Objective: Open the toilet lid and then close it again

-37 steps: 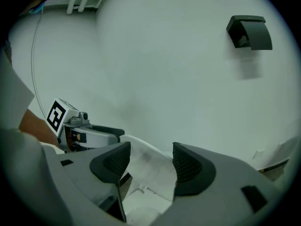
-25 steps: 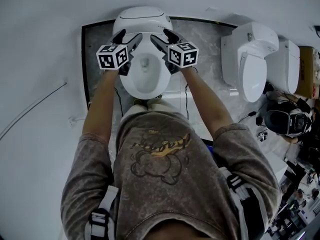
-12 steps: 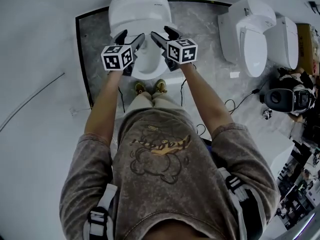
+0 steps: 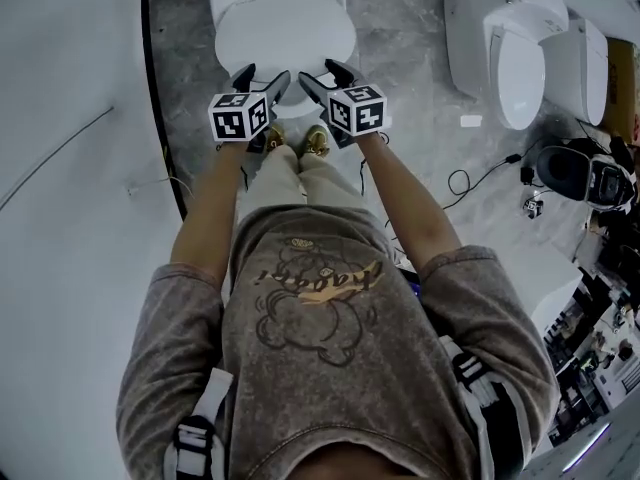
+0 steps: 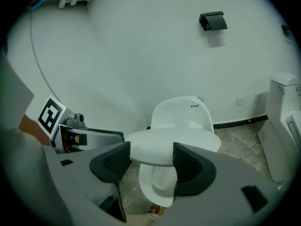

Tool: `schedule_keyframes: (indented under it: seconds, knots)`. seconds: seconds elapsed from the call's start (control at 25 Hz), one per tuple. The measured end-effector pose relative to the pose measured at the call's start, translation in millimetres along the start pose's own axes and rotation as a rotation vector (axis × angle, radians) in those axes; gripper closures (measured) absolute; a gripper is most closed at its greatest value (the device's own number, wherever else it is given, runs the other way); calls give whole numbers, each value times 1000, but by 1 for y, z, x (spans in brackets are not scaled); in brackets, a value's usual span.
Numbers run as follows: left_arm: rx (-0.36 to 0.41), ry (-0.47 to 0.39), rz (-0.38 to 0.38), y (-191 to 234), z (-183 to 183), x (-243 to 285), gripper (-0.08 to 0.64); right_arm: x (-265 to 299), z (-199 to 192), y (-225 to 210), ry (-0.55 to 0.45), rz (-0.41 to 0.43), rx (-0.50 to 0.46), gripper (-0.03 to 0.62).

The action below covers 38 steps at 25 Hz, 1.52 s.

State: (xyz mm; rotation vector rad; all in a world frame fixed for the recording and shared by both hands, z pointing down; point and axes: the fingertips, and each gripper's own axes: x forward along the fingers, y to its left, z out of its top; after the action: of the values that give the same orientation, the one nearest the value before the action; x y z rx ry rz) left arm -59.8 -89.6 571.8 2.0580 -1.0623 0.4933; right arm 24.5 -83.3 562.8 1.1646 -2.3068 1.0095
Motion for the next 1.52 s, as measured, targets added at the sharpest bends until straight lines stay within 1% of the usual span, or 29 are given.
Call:
schedule_keyframes:
  seconds: [0.08,0.24,0.52,0.72,0.88,1.08,1.24,1.4,1.52]
  knots:
    - [-11,31,11,-1,-23,3,230,2,-23,-1,42,2,-4,312]
    - [-38,115,19,3,-74,14,230,9,-74,-5,127,1,21,312]
    - [-62,221,19,18,-142,40,230,31,-144,-22,228,-11,59,313]
    - [-85,252,12,36,-186,56,230,52,-190,-33,285,-25,78,313]
    - [-100,273,11,50,-215,71,230,69,-221,-44,309,-34,86,313]
    - [-84,293,17,69,-244,90,230,91,-252,-55,328,-37,105,314]
    - [-84,297,24,78,-258,100,230,102,-271,-62,340,-45,107,314]
    - [-82,291,33,81,-261,102,230,108,-276,-66,337,-49,117,319]
    - [-95,320,29,75,-255,103,230,103,-269,-67,352,-34,122,320]
